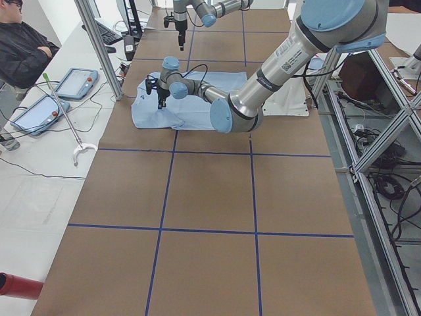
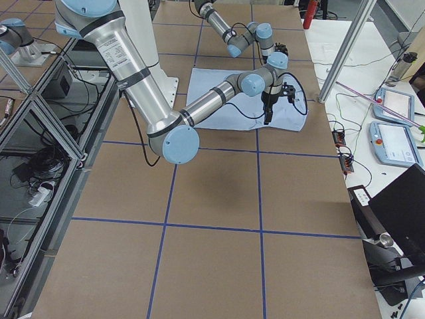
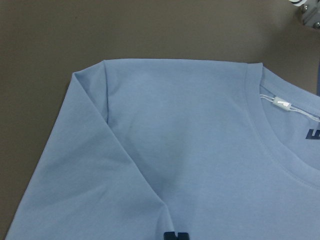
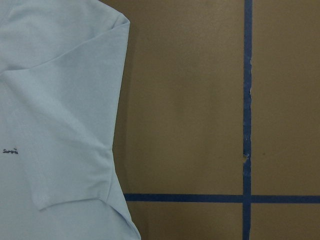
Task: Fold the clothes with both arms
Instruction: 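Grasp the other sleeve with the left gripper and fold it inward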
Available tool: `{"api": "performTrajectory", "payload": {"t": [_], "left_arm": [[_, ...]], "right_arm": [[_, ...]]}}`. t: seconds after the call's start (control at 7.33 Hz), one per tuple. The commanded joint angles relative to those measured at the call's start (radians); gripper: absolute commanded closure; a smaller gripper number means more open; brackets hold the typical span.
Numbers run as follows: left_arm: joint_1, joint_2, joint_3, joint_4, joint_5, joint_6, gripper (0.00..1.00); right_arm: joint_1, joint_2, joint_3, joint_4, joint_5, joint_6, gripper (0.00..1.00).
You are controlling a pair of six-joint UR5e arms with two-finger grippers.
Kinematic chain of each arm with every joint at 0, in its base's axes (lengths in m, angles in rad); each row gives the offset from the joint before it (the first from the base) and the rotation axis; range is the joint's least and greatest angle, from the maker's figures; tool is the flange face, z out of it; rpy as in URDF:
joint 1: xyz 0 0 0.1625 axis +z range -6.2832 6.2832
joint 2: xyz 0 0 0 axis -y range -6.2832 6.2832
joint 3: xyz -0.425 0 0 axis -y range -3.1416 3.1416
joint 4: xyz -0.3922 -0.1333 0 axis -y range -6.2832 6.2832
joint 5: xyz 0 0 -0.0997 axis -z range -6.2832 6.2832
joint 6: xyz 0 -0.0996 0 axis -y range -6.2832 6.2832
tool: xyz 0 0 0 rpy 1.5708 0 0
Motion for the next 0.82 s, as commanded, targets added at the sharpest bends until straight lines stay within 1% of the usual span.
{"api": "performTrajectory", "payload": {"t": [0.0,0.55,0.68], "left_arm": [[0.011,-0.018,0.054,-0.061,0.009,-0.003,1.0],[0.011,-0.02,0.054,-0.098,0.009,-0.003,1.0],[0.01,-0.02,0.054,-0.105,0.009,-0.002,0.5]], "right_arm": [[-0.006,0.0,-0.002,0.0,-0.004,0.0,0.0],[-0.012,-0.002,-0.004,0.0,-0.006,-0.002,0.0],[-0.015,-0.002,-0.002,0.02,-0.006,0.0,0.0]]}}
